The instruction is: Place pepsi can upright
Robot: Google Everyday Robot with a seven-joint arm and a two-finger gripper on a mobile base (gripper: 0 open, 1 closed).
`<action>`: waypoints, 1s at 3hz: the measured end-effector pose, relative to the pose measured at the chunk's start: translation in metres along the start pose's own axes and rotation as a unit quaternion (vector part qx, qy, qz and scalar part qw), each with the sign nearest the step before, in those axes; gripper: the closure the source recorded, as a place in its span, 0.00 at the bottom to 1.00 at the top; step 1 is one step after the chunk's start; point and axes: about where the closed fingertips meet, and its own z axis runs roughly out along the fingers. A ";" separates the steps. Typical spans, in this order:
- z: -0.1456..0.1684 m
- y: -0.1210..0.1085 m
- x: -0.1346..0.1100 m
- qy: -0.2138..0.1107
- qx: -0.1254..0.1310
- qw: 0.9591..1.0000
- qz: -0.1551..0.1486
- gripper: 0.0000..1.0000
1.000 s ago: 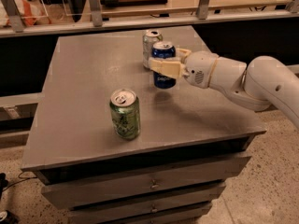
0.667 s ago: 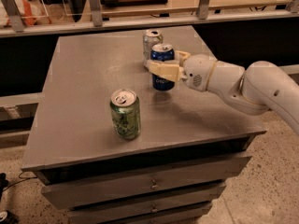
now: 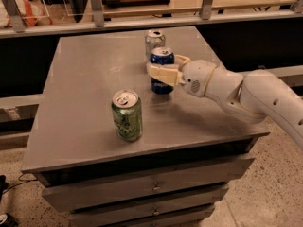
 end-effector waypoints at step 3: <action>0.014 0.007 0.012 0.019 0.016 1.000 -0.010 0.82</action>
Offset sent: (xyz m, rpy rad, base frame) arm 0.0000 0.0119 -0.0135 -0.0367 -0.0016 -0.0321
